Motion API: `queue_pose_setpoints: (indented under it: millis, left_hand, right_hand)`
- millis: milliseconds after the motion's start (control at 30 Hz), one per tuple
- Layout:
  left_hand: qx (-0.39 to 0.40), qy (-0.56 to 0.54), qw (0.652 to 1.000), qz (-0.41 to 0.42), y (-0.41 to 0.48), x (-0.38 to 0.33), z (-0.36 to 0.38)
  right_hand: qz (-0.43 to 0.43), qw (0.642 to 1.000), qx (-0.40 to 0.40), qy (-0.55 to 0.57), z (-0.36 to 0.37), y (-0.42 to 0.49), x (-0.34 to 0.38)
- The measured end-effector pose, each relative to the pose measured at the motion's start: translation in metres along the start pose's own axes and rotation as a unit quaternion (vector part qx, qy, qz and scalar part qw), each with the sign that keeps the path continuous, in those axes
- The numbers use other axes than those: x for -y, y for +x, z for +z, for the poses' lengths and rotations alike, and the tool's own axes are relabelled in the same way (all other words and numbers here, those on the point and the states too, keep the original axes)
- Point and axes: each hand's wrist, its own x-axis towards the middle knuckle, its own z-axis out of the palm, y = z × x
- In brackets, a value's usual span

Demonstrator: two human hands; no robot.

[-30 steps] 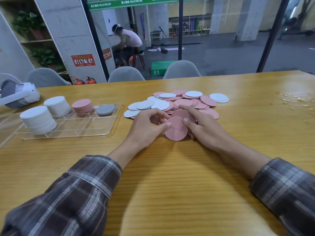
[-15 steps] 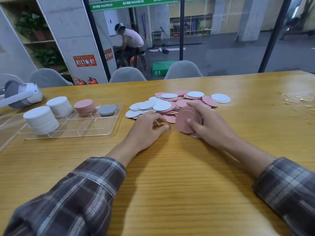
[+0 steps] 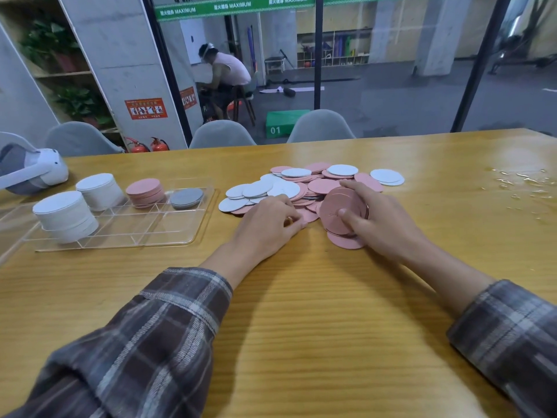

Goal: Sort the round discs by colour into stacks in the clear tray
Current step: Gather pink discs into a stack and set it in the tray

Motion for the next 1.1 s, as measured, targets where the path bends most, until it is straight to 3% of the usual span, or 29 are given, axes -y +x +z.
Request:
queue_pose_setpoints:
  millis: [200, 333, 433, 633, 900, 1100]
  left_hand:
    - [-0.002, 0.016, 0.999, 0.029, -0.008, -0.003, -0.009]
    - [0.018, -0.034, 0.998, 0.04, -0.014, 0.0, -0.015]
    - [0.036, -0.087, 0.995, 0.017, -0.016, 0.0, -0.014]
    - [0.087, -0.086, 0.992, -0.025, -0.015, 0.0, -0.016]
    - [0.072, -0.186, 0.976, -0.088, -0.011, -0.001, -0.018]
    - [0.0, -0.297, 0.95, -0.101, -0.01, -0.008, -0.007]
  right_hand:
    - [-0.002, 1.0, 0.002, 0.003, 0.001, -0.001, 0.001]
    - [-0.003, 1.0, 0.002, 0.001, 0.001, -0.001, 0.001]
    - [-0.003, 1.0, 0.005, 0.0, 0.002, 0.0, -0.001]
    - [-0.006, 1.0, 0.013, 0.008, 0.004, -0.001, -0.001]
    - [-0.017, 0.999, 0.026, 0.017, 0.006, -0.001, 0.0]
    - [-0.021, 0.997, 0.044, 0.058, 0.011, -0.001, 0.003]
